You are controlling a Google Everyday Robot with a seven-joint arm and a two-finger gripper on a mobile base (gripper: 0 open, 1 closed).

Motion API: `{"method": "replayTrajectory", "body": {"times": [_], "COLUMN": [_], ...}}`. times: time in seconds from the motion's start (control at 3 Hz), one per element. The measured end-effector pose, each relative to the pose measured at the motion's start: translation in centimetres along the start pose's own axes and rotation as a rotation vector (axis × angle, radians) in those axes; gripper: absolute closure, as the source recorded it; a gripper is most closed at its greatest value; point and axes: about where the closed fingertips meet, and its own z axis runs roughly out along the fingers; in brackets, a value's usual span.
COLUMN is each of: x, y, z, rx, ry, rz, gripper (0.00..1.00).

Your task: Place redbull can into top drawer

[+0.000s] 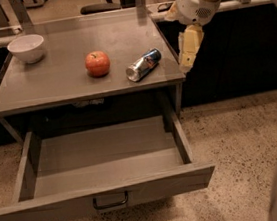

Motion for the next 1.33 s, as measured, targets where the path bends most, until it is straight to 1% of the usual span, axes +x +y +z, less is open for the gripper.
{"method": "replayTrajectory", "body": {"times": [0.33, 0.67, 1.0, 1.33], "x": [-0.9, -0.2, -1.3, -3.4], "y": [-0.4, -0.8, -2.9, -5.8], "z": [0.4, 0.8, 2.8, 4.8], "rx": [0.001, 0.003, -0.012, -0.021], "ry": [-0.006, -0.048, -0.099, -0.114], "rz": [-0.013, -0.042, -0.153, -0.252], "gripper": [0.0, 0.0, 0.0, 0.0]}}
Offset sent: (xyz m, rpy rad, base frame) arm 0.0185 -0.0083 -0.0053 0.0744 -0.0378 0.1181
